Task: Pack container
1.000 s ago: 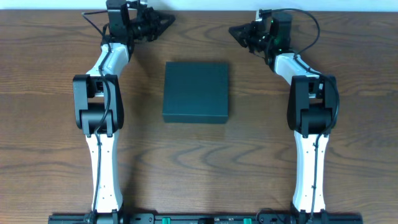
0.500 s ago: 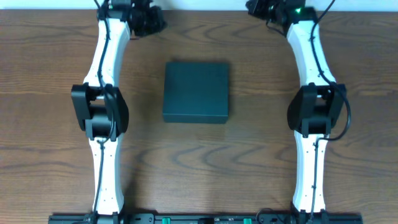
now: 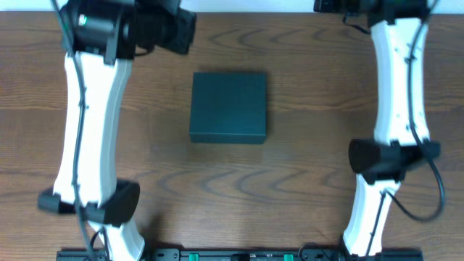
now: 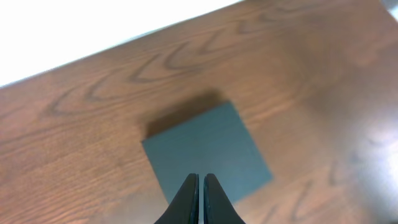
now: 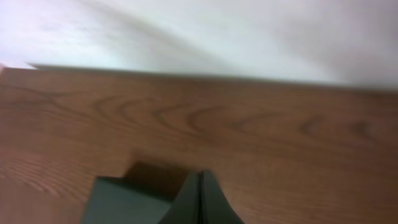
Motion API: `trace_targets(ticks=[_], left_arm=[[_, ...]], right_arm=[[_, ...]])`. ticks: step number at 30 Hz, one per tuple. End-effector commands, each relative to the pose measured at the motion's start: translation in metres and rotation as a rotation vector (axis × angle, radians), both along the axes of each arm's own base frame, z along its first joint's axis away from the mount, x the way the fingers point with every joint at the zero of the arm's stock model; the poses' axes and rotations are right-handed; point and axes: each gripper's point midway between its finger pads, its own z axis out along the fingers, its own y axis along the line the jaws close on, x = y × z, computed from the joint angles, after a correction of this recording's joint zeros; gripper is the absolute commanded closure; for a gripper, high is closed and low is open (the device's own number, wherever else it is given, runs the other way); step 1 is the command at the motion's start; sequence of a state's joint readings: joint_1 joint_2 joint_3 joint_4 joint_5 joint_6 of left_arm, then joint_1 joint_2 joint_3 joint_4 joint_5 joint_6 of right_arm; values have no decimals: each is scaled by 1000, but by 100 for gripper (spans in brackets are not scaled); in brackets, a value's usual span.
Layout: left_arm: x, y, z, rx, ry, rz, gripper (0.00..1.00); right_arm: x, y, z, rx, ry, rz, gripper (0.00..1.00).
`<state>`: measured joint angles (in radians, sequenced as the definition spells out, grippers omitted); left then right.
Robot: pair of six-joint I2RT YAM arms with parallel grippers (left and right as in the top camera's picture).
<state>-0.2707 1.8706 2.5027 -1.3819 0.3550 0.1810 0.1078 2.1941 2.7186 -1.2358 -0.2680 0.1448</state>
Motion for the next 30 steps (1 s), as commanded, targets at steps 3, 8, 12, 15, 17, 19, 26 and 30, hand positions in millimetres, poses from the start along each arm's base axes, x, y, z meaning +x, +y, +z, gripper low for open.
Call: trace_targets(ticks=[3, 8, 12, 15, 17, 19, 26, 30], left_arm=[[-77, 13, 58, 63, -163, -52, 94], [-131, 48, 89, 96, -253, 29, 94], [-167, 70, 101, 108, -302, 74, 4], [-187, 76, 107, 93, -322, 79, 4], [-196, 80, 112, 83, -346, 81, 4], [-205, 83, 116, 75, -366, 83, 5], [-224, 91, 109, 88, -341, 85, 4], [-224, 102, 107, 130, -350, 130, 4]], right_arm=[[-48, 20, 72, -100, -165, 33, 98], [-64, 42, 83, -99, -189, 75, 1], [-65, 46, 82, -99, -188, 84, 1], [-65, 46, 82, -99, -188, 84, 1], [-65, 46, 82, -99, -188, 84, 1], [-65, 46, 82, -99, -188, 84, 1], [-65, 46, 82, -99, -188, 84, 1], [-65, 46, 82, -99, -188, 84, 1]])
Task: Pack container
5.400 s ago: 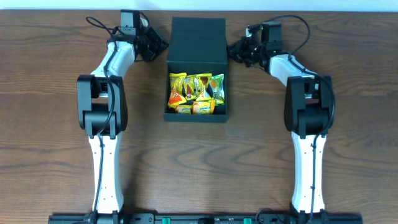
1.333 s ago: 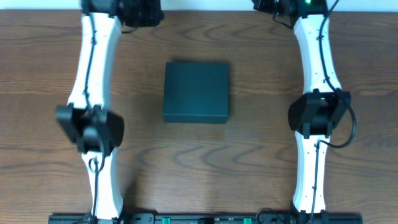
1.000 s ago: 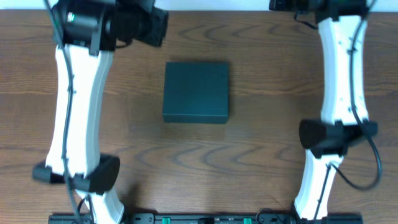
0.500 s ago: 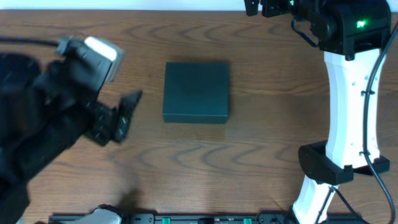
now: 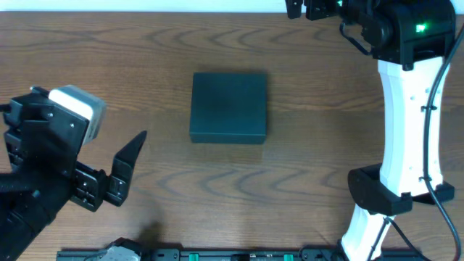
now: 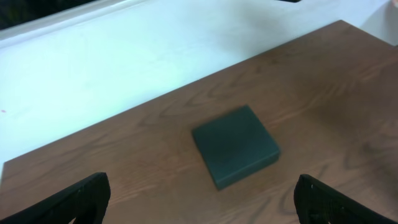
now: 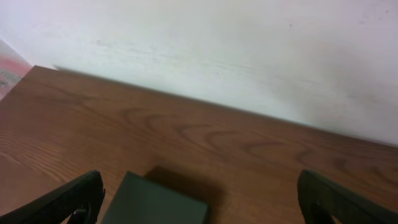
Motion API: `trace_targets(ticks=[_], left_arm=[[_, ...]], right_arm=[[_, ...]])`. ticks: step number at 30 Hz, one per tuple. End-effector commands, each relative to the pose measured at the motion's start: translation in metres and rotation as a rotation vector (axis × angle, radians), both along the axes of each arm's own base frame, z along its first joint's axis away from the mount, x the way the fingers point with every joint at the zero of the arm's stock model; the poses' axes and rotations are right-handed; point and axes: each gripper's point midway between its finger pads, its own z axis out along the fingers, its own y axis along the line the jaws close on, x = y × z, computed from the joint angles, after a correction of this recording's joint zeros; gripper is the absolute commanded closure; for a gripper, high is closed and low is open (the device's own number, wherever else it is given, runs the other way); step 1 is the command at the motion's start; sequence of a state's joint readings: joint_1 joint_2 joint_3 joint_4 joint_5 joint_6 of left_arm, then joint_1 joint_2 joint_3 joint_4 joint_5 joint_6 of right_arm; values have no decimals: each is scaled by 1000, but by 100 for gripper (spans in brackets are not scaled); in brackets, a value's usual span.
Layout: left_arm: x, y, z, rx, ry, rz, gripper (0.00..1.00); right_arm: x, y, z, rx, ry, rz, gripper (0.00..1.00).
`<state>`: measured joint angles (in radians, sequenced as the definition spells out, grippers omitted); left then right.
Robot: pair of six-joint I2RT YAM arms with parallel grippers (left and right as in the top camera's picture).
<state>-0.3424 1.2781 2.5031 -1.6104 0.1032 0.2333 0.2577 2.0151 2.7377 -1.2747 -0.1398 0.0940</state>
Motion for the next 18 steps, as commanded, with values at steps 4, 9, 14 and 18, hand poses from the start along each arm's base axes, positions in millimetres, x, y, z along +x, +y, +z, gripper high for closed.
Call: trace_targets(ticks=[4, 9, 14, 18], left_arm=[[3, 52, -37, 48, 142, 301, 4], [-2, 80, -52, -28, 118, 478, 4], [-18, 97, -106, -25, 16, 571, 5], [-27, 102, -183, -27, -36, 609, 4]], right_arm=[[1, 3, -3, -16, -1, 7, 1], [1, 3, -3, -16, -1, 7, 1], [1, 3, -3, -16, -1, 7, 1], [1, 3, -3, -16, -1, 7, 1]])
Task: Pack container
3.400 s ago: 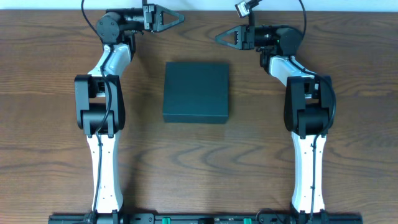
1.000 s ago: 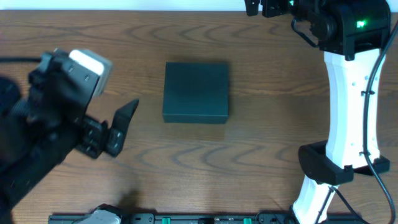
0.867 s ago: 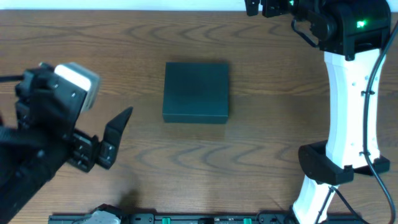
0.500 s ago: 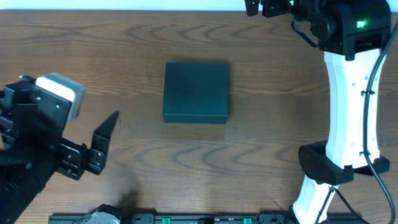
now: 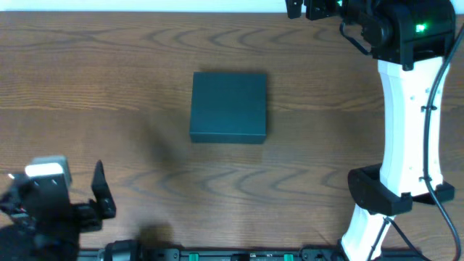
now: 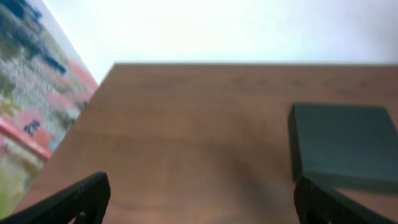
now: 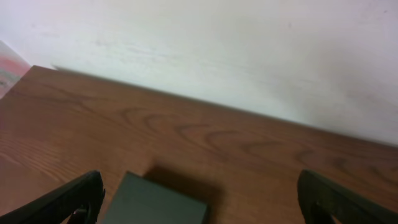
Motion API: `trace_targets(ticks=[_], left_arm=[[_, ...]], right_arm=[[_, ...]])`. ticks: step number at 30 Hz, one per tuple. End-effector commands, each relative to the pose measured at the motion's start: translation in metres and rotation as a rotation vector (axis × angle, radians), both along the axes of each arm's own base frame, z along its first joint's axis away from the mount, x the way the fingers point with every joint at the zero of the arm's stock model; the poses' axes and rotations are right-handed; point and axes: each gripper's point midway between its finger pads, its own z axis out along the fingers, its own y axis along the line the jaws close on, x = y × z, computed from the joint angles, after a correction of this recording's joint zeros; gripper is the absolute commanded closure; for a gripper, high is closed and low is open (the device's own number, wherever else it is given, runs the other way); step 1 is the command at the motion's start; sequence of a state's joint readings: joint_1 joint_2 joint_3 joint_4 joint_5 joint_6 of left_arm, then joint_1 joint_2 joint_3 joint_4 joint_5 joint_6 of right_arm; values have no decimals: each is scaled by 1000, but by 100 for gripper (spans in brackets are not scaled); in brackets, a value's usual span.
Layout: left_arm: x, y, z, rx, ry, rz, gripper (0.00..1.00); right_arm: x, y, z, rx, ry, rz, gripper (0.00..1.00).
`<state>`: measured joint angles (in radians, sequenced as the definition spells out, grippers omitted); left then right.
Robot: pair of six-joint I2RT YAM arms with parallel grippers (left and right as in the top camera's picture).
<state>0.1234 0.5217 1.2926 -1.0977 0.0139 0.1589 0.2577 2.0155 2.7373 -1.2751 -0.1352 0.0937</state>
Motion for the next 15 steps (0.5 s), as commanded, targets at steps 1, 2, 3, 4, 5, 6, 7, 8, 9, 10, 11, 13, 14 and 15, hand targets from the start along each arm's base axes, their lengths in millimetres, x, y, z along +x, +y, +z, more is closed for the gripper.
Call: trace_targets(ticks=[1, 2, 3, 4, 5, 6, 7, 8, 9, 10, 11, 13, 14, 15], left_arm=[[2, 5, -54, 0, 9, 33, 5], [4, 5, -72, -1, -2, 32, 5], [6, 4, -90, -5, -5, 24, 5], [9, 3, -105, -11, -3, 16, 5], [11, 2, -117, -13, -1, 10, 5], [14, 1, -130, -18, 1, -1, 5], [18, -1, -142, -22, 1, -10, 5], [22, -3, -156, -28, -1, -24, 5], [25, -4, -163, -31, -4, -34, 5], [29, -4, -175, -32, -5, -36, 5], [29, -4, -175, -32, -5, -36, 5], [29, -4, -175, -32, -5, -36, 5], [29, -4, -175, -32, -5, -36, 5], [29, -4, -175, -32, -5, -36, 5]], right_arm=[[1, 3, -2, -13, -1, 11, 1], [1, 3, -2, -13, -1, 11, 1], [1, 3, -2, -13, -1, 11, 1], [1, 3, -2, -13, -1, 11, 1], [1, 3, -2, -13, -1, 11, 1], [1, 3, -2, -13, -1, 11, 1], [1, 3, -2, -13, -1, 11, 1], [1, 3, -2, -13, -1, 11, 1], [1, 3, -2, -13, -1, 11, 1], [1, 3, -2, -13, -1, 11, 1], [1, 3, -2, -13, -1, 11, 1], [1, 3, -2, -13, -1, 11, 1], [1, 3, -2, -13, -1, 11, 1], [1, 3, -2, -13, -1, 11, 1]])
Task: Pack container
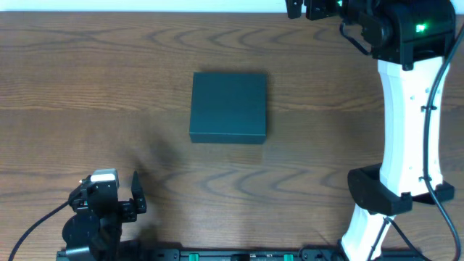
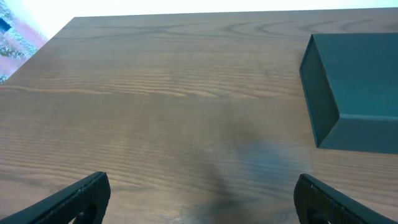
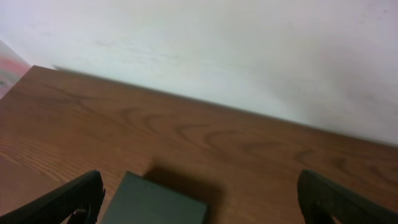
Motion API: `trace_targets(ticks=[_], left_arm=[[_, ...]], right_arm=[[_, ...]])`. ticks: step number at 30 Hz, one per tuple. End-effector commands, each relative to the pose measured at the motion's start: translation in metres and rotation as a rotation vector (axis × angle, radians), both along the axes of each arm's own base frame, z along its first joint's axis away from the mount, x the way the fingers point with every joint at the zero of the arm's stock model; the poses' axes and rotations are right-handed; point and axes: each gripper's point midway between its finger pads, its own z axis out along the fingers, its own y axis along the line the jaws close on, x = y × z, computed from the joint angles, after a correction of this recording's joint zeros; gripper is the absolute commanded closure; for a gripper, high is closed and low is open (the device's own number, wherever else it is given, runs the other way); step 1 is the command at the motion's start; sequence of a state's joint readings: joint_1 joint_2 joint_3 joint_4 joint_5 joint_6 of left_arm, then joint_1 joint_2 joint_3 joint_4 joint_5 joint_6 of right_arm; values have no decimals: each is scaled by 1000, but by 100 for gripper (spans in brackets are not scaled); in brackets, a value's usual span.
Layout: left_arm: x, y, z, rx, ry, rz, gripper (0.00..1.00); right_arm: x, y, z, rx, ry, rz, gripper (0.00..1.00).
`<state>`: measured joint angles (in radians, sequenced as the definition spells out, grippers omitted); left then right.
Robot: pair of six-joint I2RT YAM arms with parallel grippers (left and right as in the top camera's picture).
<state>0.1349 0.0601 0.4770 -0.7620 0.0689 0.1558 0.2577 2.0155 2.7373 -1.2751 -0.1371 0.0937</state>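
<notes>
A dark teal closed box (image 1: 228,106) lies flat in the middle of the wooden table (image 1: 326,174). My left gripper (image 1: 119,201) sits low at the front left, well short of the box. In the left wrist view it (image 2: 202,196) is open wide, facing the back, with the box (image 2: 357,87) ahead to the right. My right gripper (image 1: 312,7) is at the far back edge, right of the box. In the right wrist view it (image 3: 202,196) is open, with a corner of the box (image 3: 155,205) low in the frame. Nothing is held.
The right arm's white link (image 1: 406,109) stands along the table's right side. A black rail (image 1: 232,255) runs along the front edge. Pale floor lies beyond the far edge (image 3: 249,50), and a coloured patterned surface (image 2: 9,34) shows off the table's left.
My left gripper has dropped closer to the table at the front left and shifted slightly right; its camera now looks low across the wood. The right arm and the box are unchanged.
First both grippers were shut, the left one over the back left looking down on the box, the right one at the back. Then both stood open, and the left arm had come to the front left. It has since sunk low there.
</notes>
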Motion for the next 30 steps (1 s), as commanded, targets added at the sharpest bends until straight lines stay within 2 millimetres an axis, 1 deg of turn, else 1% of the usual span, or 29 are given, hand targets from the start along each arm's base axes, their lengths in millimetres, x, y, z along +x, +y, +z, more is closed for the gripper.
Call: trace_targets(ticks=[1, 18, 19, 20, 21, 22, 23, 25, 27, 29, 30], left_arm=[[-1, 0, 5, -5, -19, 1, 5], [-1, 0, 5, -5, -19, 1, 5], [-1, 0, 5, -5, -19, 1, 5], [-1, 0, 5, -5, -19, 1, 5], [-1, 0, 5, -5, -19, 1, 5], [-1, 0, 5, -5, -19, 1, 5], [-1, 0, 5, -5, -19, 1, 5], [-1, 0, 5, -5, -19, 1, 5], [-1, 0, 5, -5, -19, 1, 5], [-1, 0, 5, -5, -19, 1, 5], [-1, 0, 5, -5, -19, 1, 5]], right_arm=[[1, 3, -2, -14, -1, 9, 1], [1, 3, -2, -16, -2, 8, 1], [3, -3, -2, -50, -15, -13, 1], [5, -16, -6, -108, -12, -67, 1], [-1, -20, 1, -123, -27, -89, 1], [-12, -18, 15, -125, -61, -94, 1], [-30, -13, 34, -122, -109, -88, 1], [-67, 3, 61, -104, -181, -45, 1], [-101, 16, 74, -74, -232, 11, 1], [-122, 16, 77, -41, -261, 27, 1], [-131, 12, 75, -25, -274, 24, 1]])
